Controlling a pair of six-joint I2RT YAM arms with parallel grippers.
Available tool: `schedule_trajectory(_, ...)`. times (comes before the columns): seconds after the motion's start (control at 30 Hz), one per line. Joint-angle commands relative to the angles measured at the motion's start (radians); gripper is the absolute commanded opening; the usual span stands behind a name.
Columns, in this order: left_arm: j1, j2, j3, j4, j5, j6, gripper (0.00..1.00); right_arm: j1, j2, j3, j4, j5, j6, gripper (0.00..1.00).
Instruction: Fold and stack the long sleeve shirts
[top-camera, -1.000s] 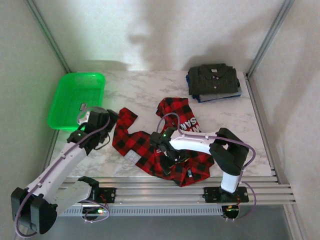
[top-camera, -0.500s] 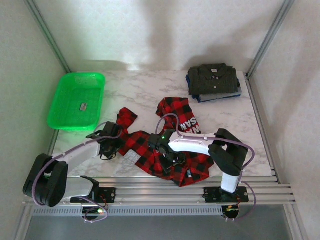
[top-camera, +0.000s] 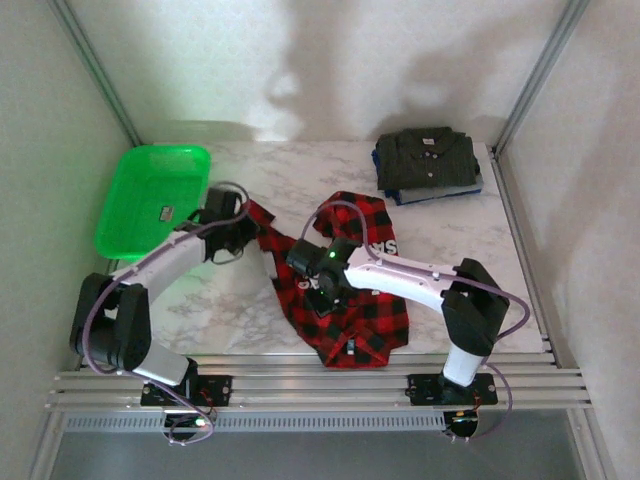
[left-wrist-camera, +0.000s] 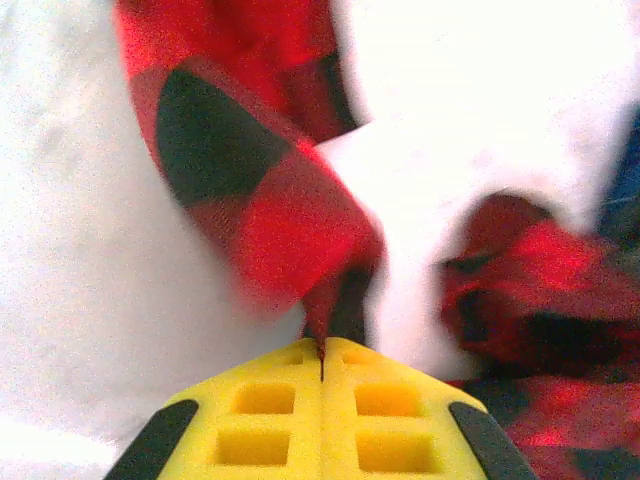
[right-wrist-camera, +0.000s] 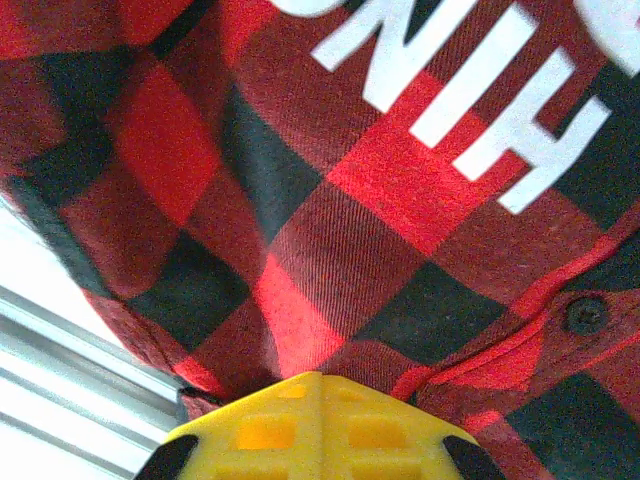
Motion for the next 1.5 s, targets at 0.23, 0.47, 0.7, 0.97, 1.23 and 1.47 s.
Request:
schedule_trajectory(0.23, 0.154, -0.157, 0.387, -0.006, 0.132, 0.101, 0.00, -0.085, -0.008, 0.156, 0.006, -0.128, -0.025, 0.05)
schedule_trajectory(0.47, 0.152, -0.169, 0.292, 0.036, 0.175, 0.069, 0.00, -0.080, 0.049, 0.162, 0.043, -0.142, -0.009, 0.67)
schedule_trajectory(0.7, 0.185, -0.180, 0.119, 0.050, 0.117, 0.134, 0.00, 0.017, 0.156, 0.218, 0.096, -0.140, -0.085, 0.73)
schedule_trajectory(0.97, 0.248, -0.168, 0.101, 0.005, 0.105, 0.210, 0.00, 0.061, 0.499, 0.567, 0.002, 0.108, -0.067, 0.75)
schedule_trajectory(1.23, 0.254, -0.196, 0.118, -0.019, 0.111, 0.205, 0.00, 0.026, 0.790, 0.856, -0.106, 0.271, 0.007, 0.71)
schedule_trajectory(1.47, 0.249, -0.229, 0.092, -0.015, 0.180, 0.202, 0.00, -0.072, 0.565, 0.405, -0.031, 0.319, 0.104, 0.67)
